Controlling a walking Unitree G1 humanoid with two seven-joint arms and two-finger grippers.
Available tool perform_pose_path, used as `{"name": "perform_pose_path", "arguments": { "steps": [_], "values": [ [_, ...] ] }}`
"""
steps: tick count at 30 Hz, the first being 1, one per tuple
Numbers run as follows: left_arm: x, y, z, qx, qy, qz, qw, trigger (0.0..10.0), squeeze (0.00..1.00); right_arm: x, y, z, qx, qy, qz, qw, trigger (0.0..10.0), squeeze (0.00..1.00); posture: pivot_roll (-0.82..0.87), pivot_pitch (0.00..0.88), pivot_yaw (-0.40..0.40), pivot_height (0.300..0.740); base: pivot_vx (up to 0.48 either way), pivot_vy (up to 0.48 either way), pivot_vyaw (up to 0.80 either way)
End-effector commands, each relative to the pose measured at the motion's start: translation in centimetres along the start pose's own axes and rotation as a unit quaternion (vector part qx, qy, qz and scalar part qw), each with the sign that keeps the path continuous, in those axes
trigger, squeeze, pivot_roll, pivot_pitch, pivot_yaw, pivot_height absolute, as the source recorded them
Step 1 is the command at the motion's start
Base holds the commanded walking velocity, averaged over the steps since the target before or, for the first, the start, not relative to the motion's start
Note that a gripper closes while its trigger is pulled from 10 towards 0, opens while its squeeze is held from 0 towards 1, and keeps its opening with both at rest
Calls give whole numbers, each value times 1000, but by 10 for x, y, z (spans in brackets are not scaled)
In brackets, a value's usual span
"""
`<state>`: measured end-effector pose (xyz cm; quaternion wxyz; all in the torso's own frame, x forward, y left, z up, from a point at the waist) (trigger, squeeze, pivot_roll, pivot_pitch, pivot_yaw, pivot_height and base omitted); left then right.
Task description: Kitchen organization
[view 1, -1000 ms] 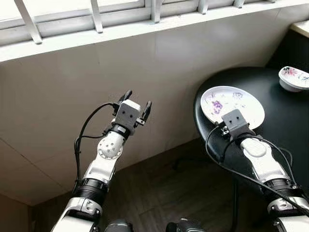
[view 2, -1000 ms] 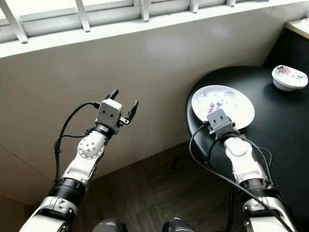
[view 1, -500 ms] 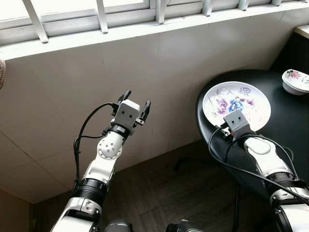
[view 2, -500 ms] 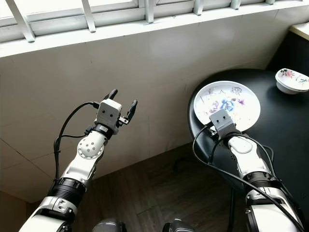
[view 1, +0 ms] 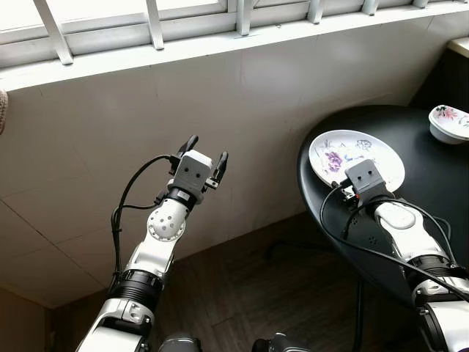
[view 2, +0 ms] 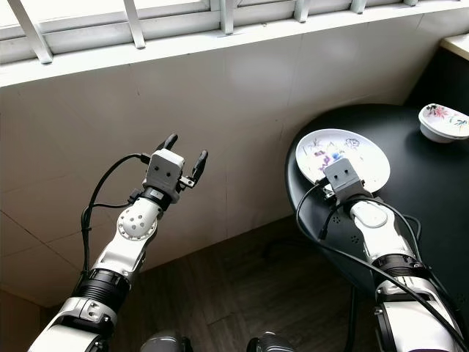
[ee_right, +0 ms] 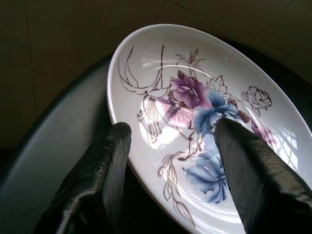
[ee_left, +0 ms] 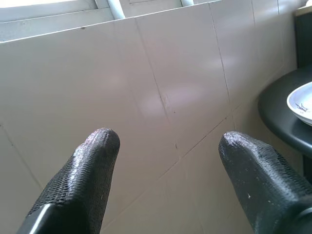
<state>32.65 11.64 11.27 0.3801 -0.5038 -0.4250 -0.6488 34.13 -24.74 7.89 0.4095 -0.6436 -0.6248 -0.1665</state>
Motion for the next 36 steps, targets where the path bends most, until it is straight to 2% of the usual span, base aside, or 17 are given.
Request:
{"name": "perform_pose_path", "arguments": {
  "steps": [1,10,20,36],
  "values": [
    [1,2,0,-2,6,2,1000,10000,0,2,1,-1,-1,10,-9,1000,10000,0,73,0,-42,740,0,0,0],
    [1,2,0,-1,5,1,1000,10000,0,13,1,5,23,-9,-51,998,10000,0,73,0,-44,740,0,0,0],
    [0,2,-1,-1,3,2,1000,10000,0,-5,-1,16,65,-18,0,998,10000,0,71,0,-48,740,0,0,0],
    [0,3,-2,2,1,2,1000,10000,0,-28,-7,5,62,-32,69,995,10000,0,72,0,-55,740,0,0,0]
  ]
}}
Point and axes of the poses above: a point about 5 cm out from each wrist's last joint towards the gripper, its own y axis pointing out of the wrist towards the gripper, its own x axis along the axis of the wrist's last joint, z = x × y, the point moved 1 cm from there along y, pointing out of the wrist towards the gripper, and after that the axes turned 13 degrees about -y, right-handed, at the moved point
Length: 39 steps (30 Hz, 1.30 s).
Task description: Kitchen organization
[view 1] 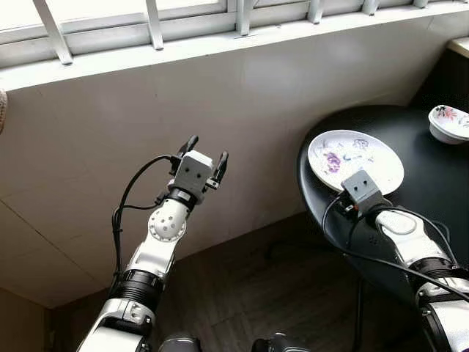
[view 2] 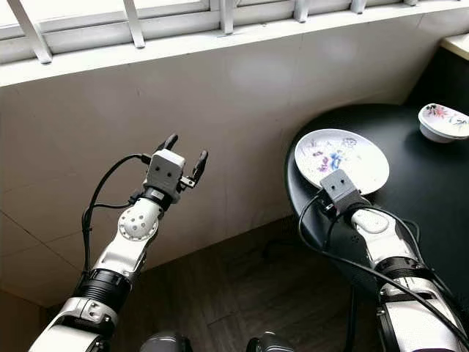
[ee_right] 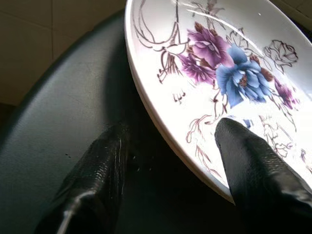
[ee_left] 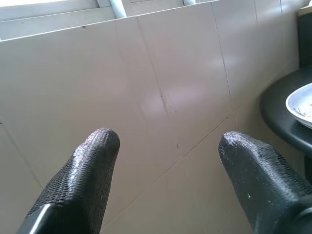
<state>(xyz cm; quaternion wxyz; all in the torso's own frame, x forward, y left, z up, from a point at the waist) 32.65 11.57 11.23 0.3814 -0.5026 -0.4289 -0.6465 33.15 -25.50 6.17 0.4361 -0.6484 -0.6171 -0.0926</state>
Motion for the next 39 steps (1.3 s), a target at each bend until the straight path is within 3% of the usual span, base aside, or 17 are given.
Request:
{"name": "perform_pose_path", "arguments": {
  "steps": [1,2,4,5,6,7,18,23,29,33,35,39],
  "values": [
    [0,2,-2,-3,2,3,1000,10000,0,-11,-3,-3,4,-1,30,1000,10000,0,71,0,-54,740,0,0,0],
    [0,2,-2,-3,2,3,1000,10000,0,-12,-3,-3,6,-1,32,999,10000,0,71,0,-54,740,0,0,0],
    [0,2,-2,-3,3,4,1000,10000,0,-14,-4,-3,9,-1,35,999,7804,0,70,0,-53,740,0,0,0],
    [-1,2,-2,-4,3,4,1000,10000,0,-15,-4,-2,15,-3,36,999,4392,0,70,0,-53,740,0,0,0],
    [-1,2,-2,-4,3,4,1000,10000,0,-15,-4,-2,15,-3,36,999,4392,0,70,0,-53,740,0,0,0],
    [-1,2,-2,-4,3,4,1000,10000,0,-15,-5,-1,22,-4,34,999,0,0,70,0,-53,740,0,0,0],
    [-2,1,-2,-3,2,6,1000,10000,0,-8,-3,7,50,-52,19,997,0,0,69,0,-52,740,0,0,0],
    [-3,1,-3,-3,2,7,1000,10000,0,8,0,13,67,-102,-12,992,0,0,69,0,-53,740,0,0,0],
    [-3,1,-3,-1,-1,7,1000,10000,0,32,1,14,61,-107,-58,991,0,0,68,0,-56,740,0,0,0],
    [-3,1,-4,0,-2,7,1000,10000,0,45,0,26,71,-114,-82,988,0,0,68,0,-58,740,0,0,0],
    [-3,1,-4,0,-3,7,1000,10000,0,47,0,28,65,-120,-84,987,0,0,69,0,-59,740,0,0,0],
    [-3,0,-3,3,-4,6,1000,10000,0,51,-1,19,-27,-135,-85,987,0,0,69,0,-62,740,0,0,0]
  ]
}}
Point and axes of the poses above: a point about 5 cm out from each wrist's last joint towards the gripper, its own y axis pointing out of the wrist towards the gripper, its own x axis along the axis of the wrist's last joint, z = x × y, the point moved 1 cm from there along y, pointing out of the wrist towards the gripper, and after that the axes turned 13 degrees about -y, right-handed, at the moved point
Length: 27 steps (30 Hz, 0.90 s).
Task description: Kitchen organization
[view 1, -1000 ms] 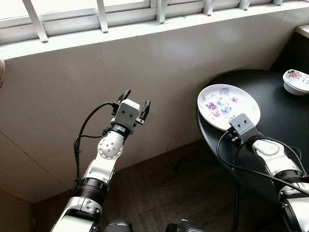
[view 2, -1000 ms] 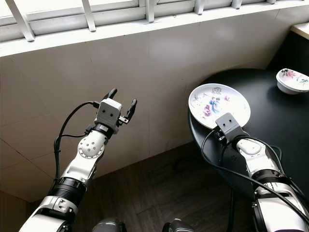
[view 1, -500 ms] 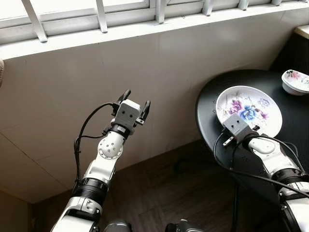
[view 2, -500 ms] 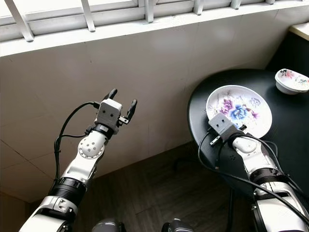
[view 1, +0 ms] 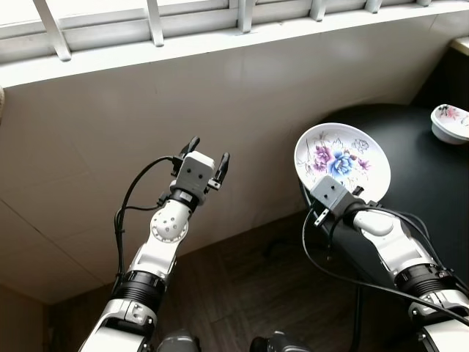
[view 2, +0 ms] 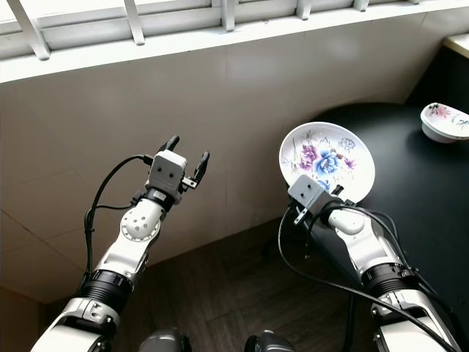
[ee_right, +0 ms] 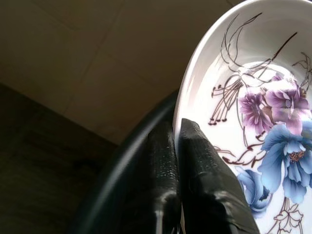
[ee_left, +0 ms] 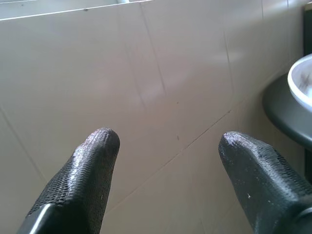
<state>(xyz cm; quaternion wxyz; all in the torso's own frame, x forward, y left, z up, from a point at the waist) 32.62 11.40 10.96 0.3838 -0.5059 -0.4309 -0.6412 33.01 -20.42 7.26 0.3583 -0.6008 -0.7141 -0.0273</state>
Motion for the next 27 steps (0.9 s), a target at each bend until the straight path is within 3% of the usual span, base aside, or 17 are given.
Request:
{"name": "perform_pose_path", "arguments": {
  "steps": [1,5,10,15,16,17,18,19,25,26,27],
  "values": [
    [-1,1,-1,0,1,2,1000,10000,0,5,-2,-12,-48,-10,-8,999,0,0,69,0,-62,740,0,0,0],
    [-1,0,-2,0,0,3,1000,10000,0,4,-4,-11,-70,3,2,998,0,0,69,0,-62,740,0,0,0],
    [-1,0,-1,-1,0,3,1000,10000,0,0,-6,1,-66,53,29,996,0,0,65,0,-58,740,0,0,0],
    [-1,0,-2,-5,1,4,1000,10000,0,-10,-7,8,-87,118,83,986,0,0,61,0,-53,740,0,0,0],
    [-1,0,-2,-6,1,5,1000,10000,0,-10,-7,10,-88,135,93,982,1216,0,61,0,-52,740,0,0,0],
    [-1,0,-2,-6,1,5,1000,10000,0,-10,-7,10,-88,135,93,982,1216,0,61,0,-52,740,0,0,0],
    [-1,0,-2,-7,2,5,1000,10000,0,-10,-7,12,-87,149,103,980,4196,0,61,0,-52,740,0,0,0],
    [-1,0,-2,-8,2,5,1000,10000,0,-10,-7,13,-84,155,112,978,10000,0,61,0,-52,740,0,0,0],
    [-1,1,-3,-10,3,5,1000,10000,0,-9,-6,14,-65,194,138,969,10000,0,63,0,-55,740,0,0,0],
    [-1,1,-3,-10,3,5,1000,10000,0,-8,-6,11,-68,223,138,963,10000,122,63,0,-60,740,0,0,0],
    [-1,1,-3,-10,3,5,1000,10000,0,-8,-6,11,-68,223,138,963,10000,122,63,0,-60,740,0,0,0]
  ]
}}
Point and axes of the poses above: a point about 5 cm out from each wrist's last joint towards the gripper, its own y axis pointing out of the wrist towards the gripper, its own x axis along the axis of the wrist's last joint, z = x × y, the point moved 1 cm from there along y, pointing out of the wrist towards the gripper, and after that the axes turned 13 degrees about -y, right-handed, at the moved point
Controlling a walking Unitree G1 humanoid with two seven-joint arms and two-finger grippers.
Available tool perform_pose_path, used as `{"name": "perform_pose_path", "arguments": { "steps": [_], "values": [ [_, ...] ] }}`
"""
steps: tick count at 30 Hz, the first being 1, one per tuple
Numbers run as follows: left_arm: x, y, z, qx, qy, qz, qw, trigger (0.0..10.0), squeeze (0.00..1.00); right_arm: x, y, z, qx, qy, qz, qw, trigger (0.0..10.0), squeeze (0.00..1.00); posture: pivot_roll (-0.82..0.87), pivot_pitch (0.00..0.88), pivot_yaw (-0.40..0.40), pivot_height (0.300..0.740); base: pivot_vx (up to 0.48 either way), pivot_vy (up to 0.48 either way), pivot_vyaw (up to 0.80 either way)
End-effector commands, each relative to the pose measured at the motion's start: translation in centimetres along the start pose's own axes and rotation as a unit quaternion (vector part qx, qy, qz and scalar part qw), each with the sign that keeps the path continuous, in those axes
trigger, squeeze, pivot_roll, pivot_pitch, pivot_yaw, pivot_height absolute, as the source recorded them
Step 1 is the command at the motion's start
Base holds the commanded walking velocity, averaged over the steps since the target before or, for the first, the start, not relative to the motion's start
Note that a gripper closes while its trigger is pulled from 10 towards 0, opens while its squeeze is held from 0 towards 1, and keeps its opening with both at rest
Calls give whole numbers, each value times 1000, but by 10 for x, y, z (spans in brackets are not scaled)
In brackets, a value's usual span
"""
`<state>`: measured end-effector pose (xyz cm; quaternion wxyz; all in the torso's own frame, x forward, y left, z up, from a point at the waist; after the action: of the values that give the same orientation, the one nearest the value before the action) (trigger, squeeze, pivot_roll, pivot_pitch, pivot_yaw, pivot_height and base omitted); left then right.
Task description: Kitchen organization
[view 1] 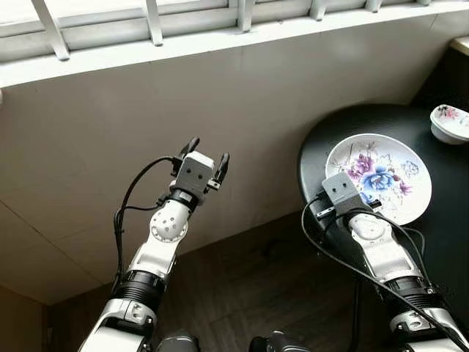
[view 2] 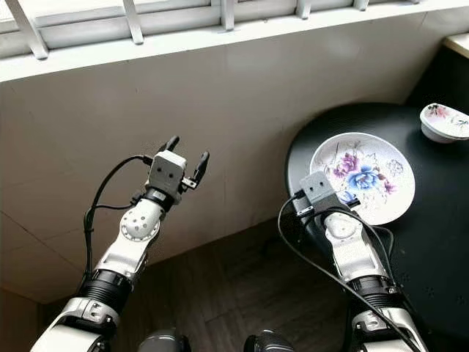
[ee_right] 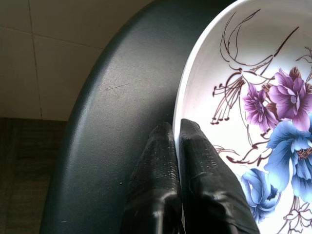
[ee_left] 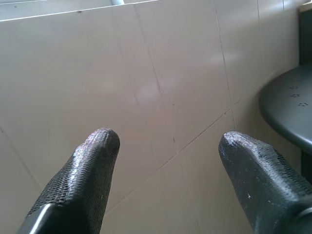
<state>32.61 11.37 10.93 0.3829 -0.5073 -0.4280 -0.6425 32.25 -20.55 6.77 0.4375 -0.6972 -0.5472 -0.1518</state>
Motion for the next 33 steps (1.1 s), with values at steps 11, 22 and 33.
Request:
{"name": "perform_pose_path", "arguments": {
  "steps": [11,22,33],
  "values": [
    [-1,0,-5,-8,1,4,1000,10000,0,4,-7,-4,28,8,16,999,10000,1000,59,0,-65,740,0,0,0],
    [-3,-1,-6,-9,-1,6,1000,10000,0,-12,-12,-9,79,-45,45,995,10000,0,51,0,-69,740,0,0,0],
    [-4,-1,-7,-9,-1,7,1000,10000,0,-25,-10,-17,95,-43,55,993,0,0,54,0,-71,740,0,0,0]
  ]
}}
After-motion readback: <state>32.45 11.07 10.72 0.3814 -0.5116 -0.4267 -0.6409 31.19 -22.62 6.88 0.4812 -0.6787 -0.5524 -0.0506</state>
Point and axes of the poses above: a point about 5 cm out from each wrist's last joint towards the gripper, its own y axis pointing out of the wrist towards the gripper, its own x axis along the axis of the wrist's last joint, z = x × y, the point moved 1 cm from there along y, pointing out of the wrist towards the gripper, and after that the axes turned 13 degrees about -y, right-handed, at the moved point
